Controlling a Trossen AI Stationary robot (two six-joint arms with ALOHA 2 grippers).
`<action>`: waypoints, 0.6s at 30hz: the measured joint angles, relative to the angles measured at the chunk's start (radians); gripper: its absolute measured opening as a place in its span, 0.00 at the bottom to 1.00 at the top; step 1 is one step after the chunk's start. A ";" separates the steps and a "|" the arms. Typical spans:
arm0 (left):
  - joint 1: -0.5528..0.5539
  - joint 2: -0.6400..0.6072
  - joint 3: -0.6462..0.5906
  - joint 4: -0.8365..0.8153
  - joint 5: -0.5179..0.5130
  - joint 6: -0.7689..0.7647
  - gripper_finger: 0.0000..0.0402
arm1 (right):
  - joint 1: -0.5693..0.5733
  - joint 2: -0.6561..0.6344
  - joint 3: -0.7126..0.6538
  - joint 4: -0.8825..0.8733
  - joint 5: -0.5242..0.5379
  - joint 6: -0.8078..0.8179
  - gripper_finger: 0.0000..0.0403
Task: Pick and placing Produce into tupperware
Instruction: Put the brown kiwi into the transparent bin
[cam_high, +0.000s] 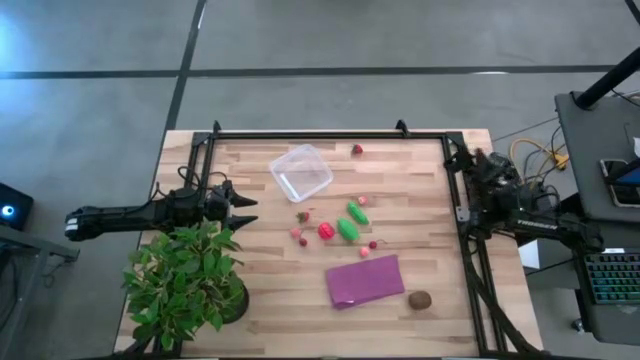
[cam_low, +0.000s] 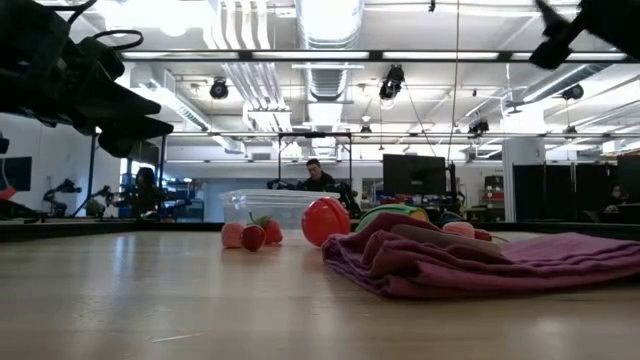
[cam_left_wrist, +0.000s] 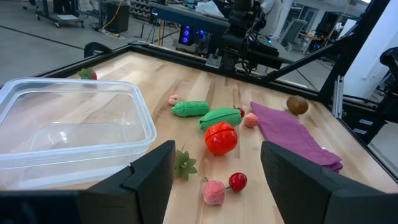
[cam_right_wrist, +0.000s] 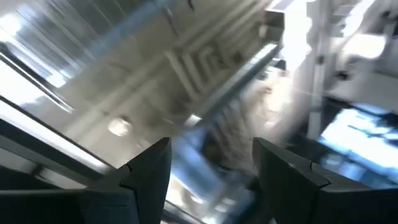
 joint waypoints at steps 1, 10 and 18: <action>0.000 0.000 0.000 0.000 0.000 0.000 0.56 | 0.002 0.006 0.000 -0.037 0.001 -0.005 0.54; 0.000 0.002 0.000 0.000 0.000 0.000 0.56 | -0.002 0.237 0.167 -0.234 -0.040 0.008 0.54; 0.000 0.007 0.000 0.002 0.000 0.000 0.56 | -0.001 0.582 0.934 -1.397 -0.356 -0.480 0.54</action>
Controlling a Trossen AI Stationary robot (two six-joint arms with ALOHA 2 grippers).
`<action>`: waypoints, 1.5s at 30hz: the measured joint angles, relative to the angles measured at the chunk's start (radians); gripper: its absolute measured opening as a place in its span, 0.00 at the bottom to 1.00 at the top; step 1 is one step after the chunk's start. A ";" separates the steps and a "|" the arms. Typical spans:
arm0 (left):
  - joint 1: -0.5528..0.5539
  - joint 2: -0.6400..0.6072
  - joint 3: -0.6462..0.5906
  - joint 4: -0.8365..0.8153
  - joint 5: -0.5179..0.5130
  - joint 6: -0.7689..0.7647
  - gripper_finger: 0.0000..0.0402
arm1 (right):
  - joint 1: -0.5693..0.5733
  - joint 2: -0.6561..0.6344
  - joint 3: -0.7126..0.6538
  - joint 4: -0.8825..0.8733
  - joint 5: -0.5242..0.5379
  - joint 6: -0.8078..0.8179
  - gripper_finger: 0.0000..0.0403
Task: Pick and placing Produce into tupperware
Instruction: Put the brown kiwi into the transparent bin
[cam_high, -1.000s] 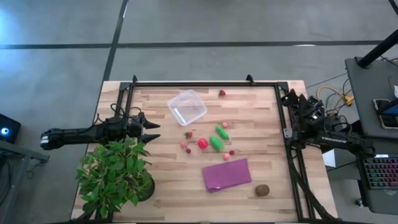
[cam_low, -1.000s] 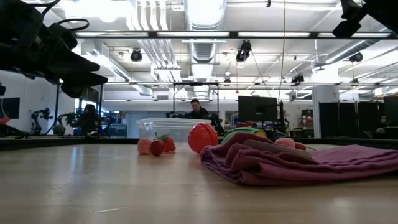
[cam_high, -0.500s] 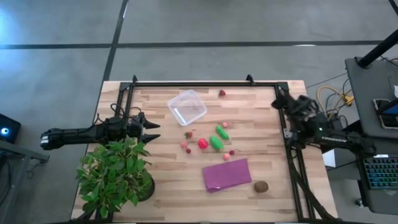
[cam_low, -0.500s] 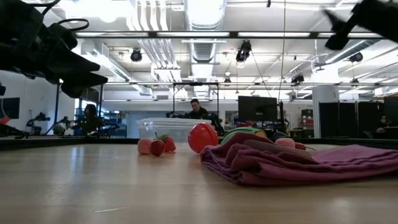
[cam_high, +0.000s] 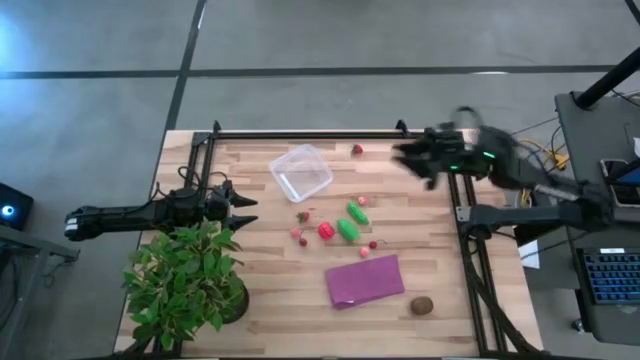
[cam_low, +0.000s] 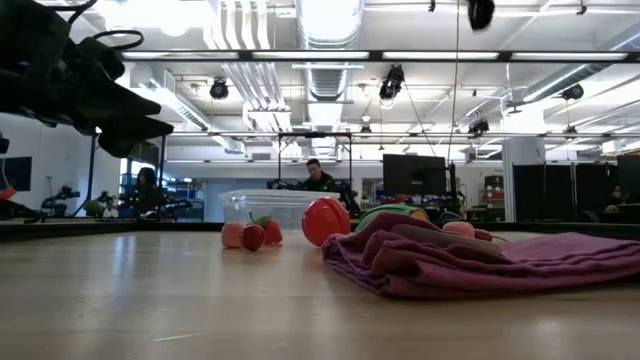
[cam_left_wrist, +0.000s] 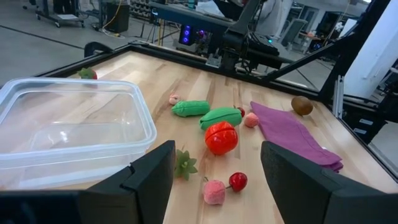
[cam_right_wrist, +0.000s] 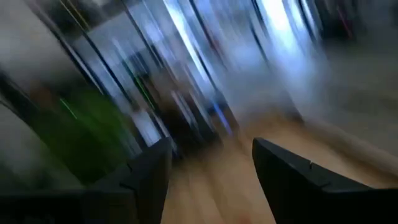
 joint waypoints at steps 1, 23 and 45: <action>0.000 -0.001 0.000 -0.002 0.000 0.000 0.56 | 0.000 0.052 0.079 -0.195 0.010 -0.035 0.54; 0.000 -0.001 0.000 -0.001 0.000 0.000 0.56 | 0.957 0.362 0.354 -1.285 0.338 0.641 0.54; 0.000 0.001 0.000 0.000 0.000 0.000 0.56 | 1.366 0.734 0.243 -0.987 0.406 0.697 0.55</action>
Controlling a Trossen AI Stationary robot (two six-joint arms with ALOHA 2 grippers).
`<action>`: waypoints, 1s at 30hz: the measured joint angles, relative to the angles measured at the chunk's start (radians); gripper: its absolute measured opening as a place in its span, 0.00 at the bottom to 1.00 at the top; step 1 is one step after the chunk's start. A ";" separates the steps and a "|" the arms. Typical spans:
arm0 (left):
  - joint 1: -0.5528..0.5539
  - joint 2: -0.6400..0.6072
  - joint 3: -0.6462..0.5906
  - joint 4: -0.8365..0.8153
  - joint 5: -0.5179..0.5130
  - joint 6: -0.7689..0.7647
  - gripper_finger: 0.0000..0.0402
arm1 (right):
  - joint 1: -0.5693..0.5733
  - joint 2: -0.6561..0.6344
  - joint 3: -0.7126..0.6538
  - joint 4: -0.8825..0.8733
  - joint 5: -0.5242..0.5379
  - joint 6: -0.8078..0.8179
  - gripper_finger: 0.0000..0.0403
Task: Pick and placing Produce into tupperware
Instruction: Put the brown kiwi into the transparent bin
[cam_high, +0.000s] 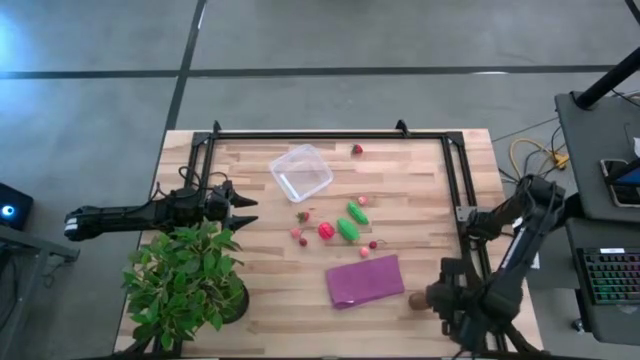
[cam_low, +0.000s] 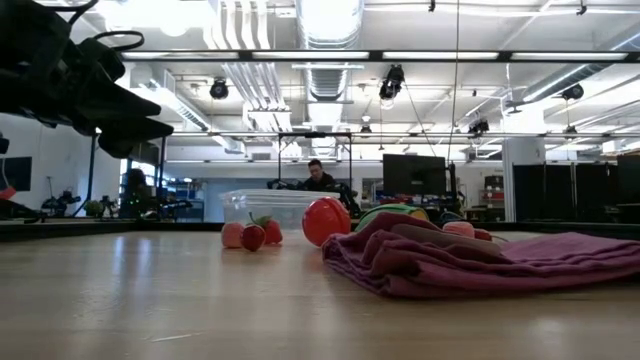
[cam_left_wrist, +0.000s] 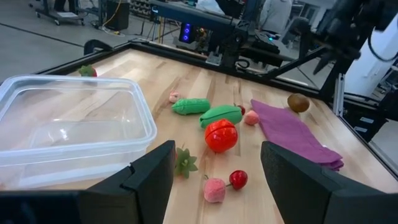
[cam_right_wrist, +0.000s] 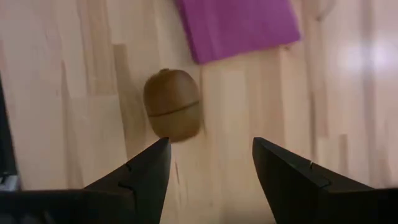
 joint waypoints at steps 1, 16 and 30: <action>0.000 0.000 0.000 0.000 0.000 0.000 0.56 | 0.004 0.009 -0.016 0.025 0.004 -0.025 0.55; 0.000 -0.003 0.000 0.000 0.000 0.000 0.56 | 0.007 0.035 -0.204 0.348 0.070 -0.211 0.73; 0.000 -0.001 0.000 0.001 0.000 0.000 0.56 | 0.004 0.054 -0.266 0.442 0.018 -0.215 0.74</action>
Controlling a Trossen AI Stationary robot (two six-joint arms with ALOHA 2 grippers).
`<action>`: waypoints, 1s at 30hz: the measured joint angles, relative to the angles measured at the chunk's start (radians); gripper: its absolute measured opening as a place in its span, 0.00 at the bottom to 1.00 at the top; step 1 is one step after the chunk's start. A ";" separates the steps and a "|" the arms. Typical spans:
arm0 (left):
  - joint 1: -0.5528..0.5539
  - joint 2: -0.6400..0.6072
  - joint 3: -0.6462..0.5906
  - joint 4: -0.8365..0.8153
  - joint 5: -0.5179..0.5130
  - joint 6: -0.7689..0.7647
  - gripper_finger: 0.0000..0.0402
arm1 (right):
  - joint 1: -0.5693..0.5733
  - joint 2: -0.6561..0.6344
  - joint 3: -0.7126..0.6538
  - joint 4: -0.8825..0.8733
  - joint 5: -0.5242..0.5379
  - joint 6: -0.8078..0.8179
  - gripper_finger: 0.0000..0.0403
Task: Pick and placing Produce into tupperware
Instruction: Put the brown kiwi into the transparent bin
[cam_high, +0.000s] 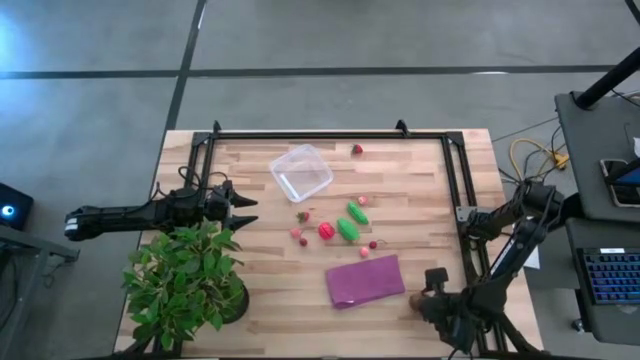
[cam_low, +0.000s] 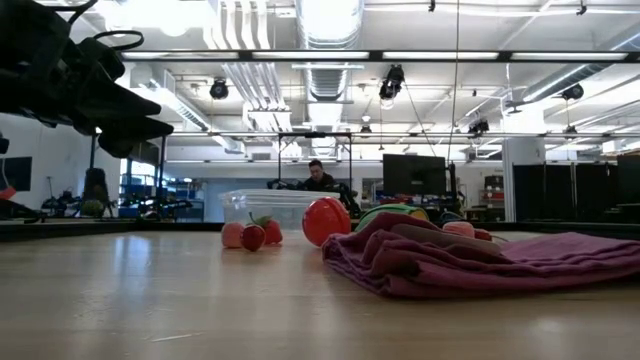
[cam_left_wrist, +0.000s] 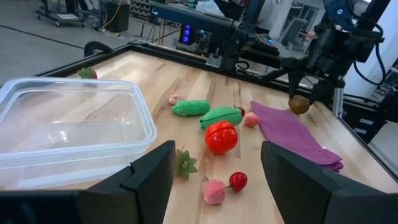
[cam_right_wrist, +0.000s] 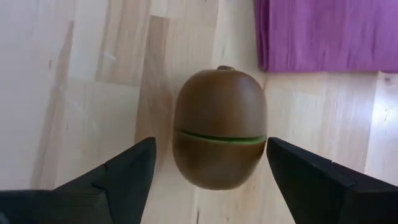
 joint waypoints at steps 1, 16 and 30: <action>0.000 0.001 0.000 0.000 0.000 0.000 0.56 | -0.001 0.007 0.000 0.001 0.001 0.000 0.74; 0.000 -0.001 0.000 0.000 0.000 0.000 0.56 | -0.049 0.074 0.001 0.019 0.007 0.042 0.67; 0.000 0.000 0.000 0.000 0.000 0.000 0.56 | -0.058 0.064 0.004 0.019 0.000 0.133 0.63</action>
